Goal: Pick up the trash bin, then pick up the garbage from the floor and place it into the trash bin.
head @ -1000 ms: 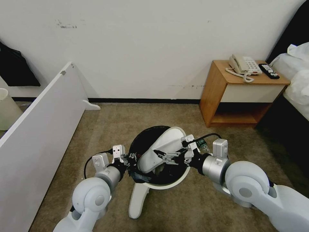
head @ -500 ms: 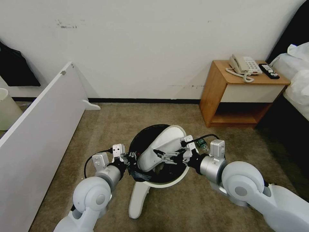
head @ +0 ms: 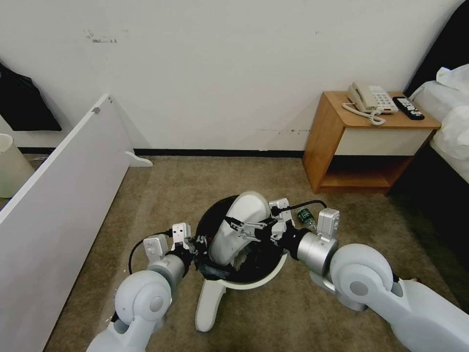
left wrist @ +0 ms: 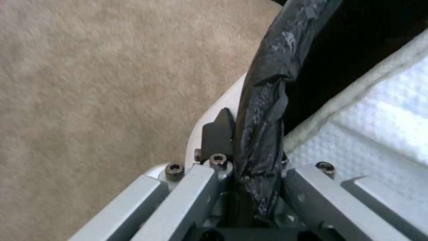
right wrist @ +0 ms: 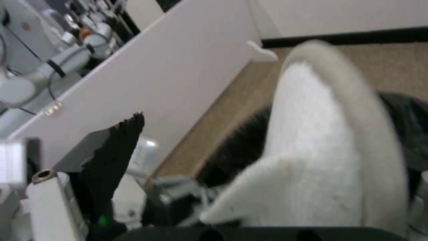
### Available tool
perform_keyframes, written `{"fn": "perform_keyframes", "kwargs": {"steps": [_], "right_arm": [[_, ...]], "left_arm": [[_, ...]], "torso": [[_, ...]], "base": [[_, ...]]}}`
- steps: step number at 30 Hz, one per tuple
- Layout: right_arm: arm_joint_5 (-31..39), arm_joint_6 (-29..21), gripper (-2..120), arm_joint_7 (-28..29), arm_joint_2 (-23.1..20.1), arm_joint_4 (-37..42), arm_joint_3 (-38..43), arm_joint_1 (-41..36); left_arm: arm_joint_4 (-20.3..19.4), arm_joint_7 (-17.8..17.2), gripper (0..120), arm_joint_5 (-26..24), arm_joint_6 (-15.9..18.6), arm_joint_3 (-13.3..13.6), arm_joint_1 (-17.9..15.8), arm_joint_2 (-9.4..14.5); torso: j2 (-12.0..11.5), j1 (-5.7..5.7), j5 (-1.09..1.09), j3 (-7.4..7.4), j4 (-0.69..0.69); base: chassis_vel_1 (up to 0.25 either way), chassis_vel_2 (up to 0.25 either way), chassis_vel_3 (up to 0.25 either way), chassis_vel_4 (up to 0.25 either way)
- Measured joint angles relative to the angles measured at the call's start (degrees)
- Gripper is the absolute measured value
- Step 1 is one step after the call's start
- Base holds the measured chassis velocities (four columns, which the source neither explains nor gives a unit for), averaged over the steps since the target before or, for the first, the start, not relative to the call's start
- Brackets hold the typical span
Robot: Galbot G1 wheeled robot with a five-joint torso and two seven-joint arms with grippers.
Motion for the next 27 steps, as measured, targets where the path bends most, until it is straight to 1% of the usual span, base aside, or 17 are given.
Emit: {"fn": "perform_keyframes", "kwargs": {"steps": [4, 12, 13, 14, 17, 20, 26, 27], "right_arm": [[-0.12, 1.54, 99, -1.20, 0.29, 0.06, -0.01, 0.21], [-0.09, 1.98, 100, -1.54, 0.53, -0.07, -0.15, 0.46], [-0.24, 2.28, 100, -1.78, 0.89, -0.49, -0.59, 0.70], [-0.24, 2.28, 100, -1.78, 0.89, -0.49, -0.59, 0.70], [-0.48, 2.40, 100, -1.80, 2.38, -1.54, -2.30, 2.24], [-0.52, 2.46, 100, -1.79, 2.76, -1.85, -2.73, 2.73], [-1.07, 2.76, 100, -1.66, 4.02, -2.97, -4.21, 4.00], [-1.07, 2.83, 100, -1.61, 4.33, -3.06, -4.38, 4.26]], "left_arm": [[1.12, -0.35, 1, -1.85, 0.01, 0.18, 0.11, -0.84], [1.78, -0.41, 1, -2.47, 0.01, 0.38, 0.19, -1.58], [2.14, -0.51, 1, -2.80, 0.00, 0.77, 0.25, -2.38], [2.14, -0.51, 1, -2.80, 0.00, 0.77, 0.25, -2.38], [2.62, -0.64, 1, -3.46, 0.01, 1.30, 0.29, -3.66], [2.77, -0.80, 1, -3.89, 0.00, 1.28, 0.32, -3.81], [2.65, -2.31, 1, -5.50, 0.68, 1.17, 0.73, -4.27], [2.39, -3.27, 1, -5.75, 1.31, 1.18, 0.87, -4.27]], "torso": [[0.00, 0.00, 0.00, 0.00, 0.00], [0.00, 0.00, 0.00, 0.00, 0.00], [0.00, 0.00, 0.01, 0.00, 0.00], [0.00, 0.00, 0.01, 0.00, 0.00], [0.00, 0.00, 0.00, 0.00, 0.00], [0.00, 0.00, 0.00, 0.00, 0.00], [0.00, 0.00, 0.00, 0.00, 0.00], [0.00, 0.00, 0.00, 0.00, 0.00]], "base": [[0.000, 0.000, 0.000, 0.000], [0.000, 0.000, 0.000, 0.000], [0.000, 0.000, 0.000, 0.000], [0.000, 0.000, 0.000, 0.000], [0.000, 0.000, 0.000, 0.000], [0.000, 0.000, 0.000, 0.000], [0.000, 0.000, 0.000, 0.000], [0.000, 0.000, 0.000, 0.000]]}}
